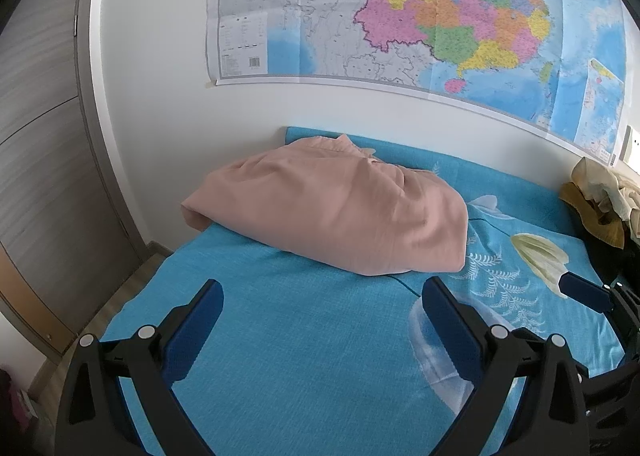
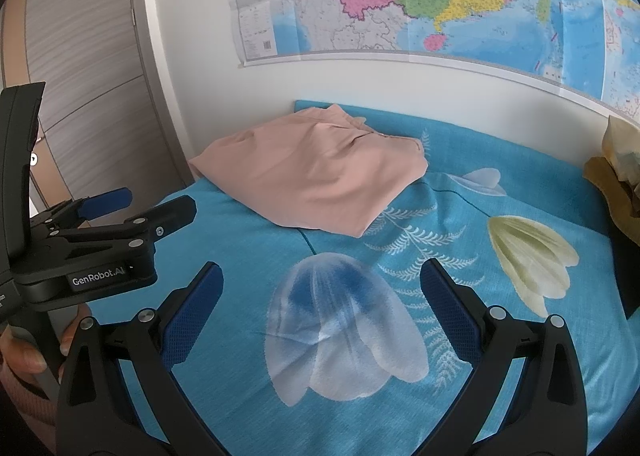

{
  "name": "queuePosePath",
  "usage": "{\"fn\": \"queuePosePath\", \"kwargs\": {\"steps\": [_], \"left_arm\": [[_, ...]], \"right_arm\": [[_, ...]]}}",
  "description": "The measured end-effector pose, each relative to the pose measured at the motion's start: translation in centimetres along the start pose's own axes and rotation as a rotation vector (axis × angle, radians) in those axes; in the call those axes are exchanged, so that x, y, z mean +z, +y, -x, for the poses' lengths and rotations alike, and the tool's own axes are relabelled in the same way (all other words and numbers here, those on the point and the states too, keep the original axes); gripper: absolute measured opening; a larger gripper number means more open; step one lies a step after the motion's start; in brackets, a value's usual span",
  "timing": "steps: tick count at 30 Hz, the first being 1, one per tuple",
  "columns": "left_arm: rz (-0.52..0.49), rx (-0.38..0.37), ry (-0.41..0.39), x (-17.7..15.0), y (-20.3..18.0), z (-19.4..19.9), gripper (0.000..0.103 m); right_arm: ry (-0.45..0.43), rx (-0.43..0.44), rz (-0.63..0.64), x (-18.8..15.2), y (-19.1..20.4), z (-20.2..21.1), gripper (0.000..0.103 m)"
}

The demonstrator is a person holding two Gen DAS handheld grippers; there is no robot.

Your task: Fold large clothes

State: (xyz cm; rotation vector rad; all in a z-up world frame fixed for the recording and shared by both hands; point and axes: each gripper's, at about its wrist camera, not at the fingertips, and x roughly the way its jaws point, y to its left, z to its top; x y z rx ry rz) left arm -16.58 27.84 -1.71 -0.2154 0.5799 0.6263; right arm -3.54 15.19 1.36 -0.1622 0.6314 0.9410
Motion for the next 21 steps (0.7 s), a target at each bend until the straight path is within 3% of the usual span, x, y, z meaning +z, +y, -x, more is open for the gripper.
{"fn": "queuePosePath", "kwargs": {"steps": [21], "left_arm": [[-0.003,0.003,-0.015,0.09,-0.49,0.5,0.097]], "right_arm": [[-0.003,0.005,0.002,0.16,0.1,0.19,0.097]]}}
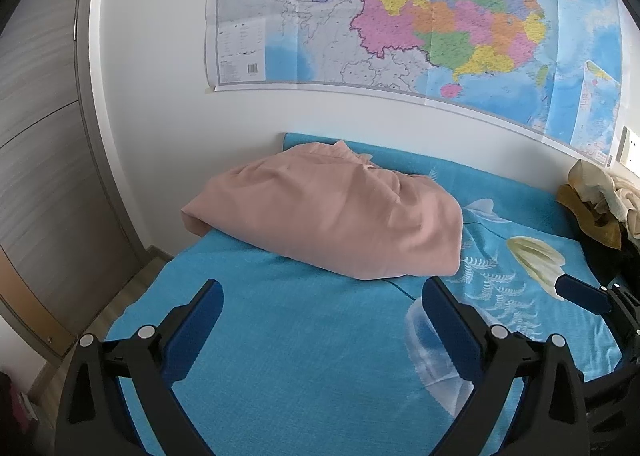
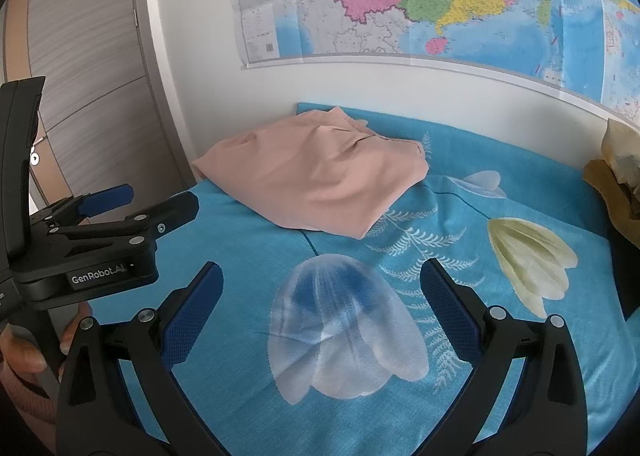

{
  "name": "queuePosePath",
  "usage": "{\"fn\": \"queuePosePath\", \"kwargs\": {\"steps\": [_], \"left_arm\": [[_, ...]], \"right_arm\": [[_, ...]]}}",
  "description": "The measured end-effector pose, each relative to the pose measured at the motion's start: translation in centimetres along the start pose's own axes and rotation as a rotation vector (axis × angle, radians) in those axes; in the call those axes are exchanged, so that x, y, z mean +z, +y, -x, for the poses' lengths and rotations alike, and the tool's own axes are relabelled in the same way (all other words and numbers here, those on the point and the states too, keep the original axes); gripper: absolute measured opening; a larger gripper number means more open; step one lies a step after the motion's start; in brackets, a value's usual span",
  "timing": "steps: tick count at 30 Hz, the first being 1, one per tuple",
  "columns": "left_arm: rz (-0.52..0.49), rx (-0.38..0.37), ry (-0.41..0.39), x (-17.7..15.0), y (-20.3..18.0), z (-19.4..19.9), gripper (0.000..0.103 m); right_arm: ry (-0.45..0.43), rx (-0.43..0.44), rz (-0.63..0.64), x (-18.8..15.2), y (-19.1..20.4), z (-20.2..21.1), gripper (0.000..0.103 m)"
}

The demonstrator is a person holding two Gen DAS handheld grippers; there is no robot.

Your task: Fold large clothes

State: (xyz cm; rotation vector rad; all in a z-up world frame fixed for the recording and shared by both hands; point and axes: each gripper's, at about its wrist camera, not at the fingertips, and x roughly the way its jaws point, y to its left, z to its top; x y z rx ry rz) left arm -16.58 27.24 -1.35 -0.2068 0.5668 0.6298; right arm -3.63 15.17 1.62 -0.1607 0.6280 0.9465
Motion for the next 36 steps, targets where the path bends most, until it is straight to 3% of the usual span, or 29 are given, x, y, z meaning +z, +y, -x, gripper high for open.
{"fn": "queuePosePath", "kwargs": {"steps": [36], "left_arm": [[-0.001,0.006,0.002,-0.43,-0.58,0.3,0.097]], "right_arm": [[0.002,0.005,-0.001,-0.19,0.0,-0.01,0.097]]}}
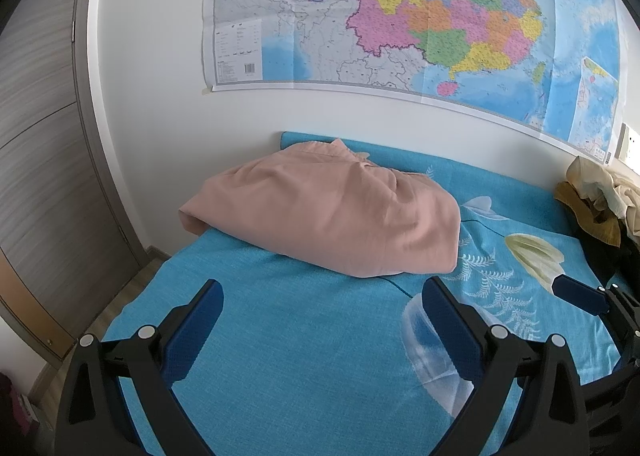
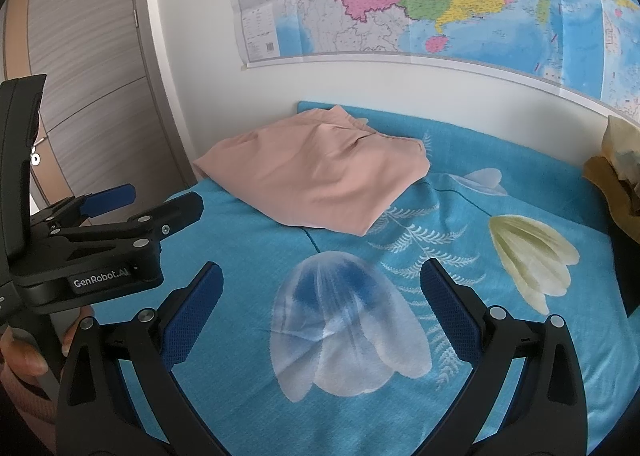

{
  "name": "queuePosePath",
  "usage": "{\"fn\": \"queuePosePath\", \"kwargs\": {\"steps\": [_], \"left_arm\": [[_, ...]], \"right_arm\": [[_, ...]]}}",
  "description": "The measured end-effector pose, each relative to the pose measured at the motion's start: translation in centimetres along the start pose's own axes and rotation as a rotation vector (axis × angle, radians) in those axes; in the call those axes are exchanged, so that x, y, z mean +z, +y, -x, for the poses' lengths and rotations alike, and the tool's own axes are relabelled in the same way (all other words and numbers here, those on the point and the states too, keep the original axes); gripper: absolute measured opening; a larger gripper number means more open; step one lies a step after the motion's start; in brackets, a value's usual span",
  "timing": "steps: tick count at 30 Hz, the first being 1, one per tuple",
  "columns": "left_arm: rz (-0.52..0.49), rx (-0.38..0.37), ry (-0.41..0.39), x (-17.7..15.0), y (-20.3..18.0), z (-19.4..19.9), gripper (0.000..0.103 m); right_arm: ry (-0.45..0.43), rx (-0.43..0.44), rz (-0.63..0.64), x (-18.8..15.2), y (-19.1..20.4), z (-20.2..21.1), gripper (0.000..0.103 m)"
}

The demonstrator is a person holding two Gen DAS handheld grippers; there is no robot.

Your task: Fold large clothes

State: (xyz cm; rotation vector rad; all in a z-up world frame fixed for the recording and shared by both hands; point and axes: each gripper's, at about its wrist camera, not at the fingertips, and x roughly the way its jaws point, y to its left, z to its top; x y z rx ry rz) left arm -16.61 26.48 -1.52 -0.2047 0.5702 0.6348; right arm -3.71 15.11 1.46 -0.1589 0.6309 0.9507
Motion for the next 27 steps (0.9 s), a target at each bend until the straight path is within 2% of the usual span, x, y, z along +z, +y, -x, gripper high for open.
{"fn": "queuePosePath", "kwargs": {"steps": [15,27], "left_arm": [[0.007,0.016,-0.016,-0.42,-0.14,0.13,0.097],[0.029,-0.034,0.034,-0.92,-0.36,-0.41,0.097]], "right_arm": [[0.004,0.003,-0.004,0.11,-0.02,0.02,0.097],[0.008,-0.004,-0.025,-0.24,-0.39,0.02,0.097]]}}
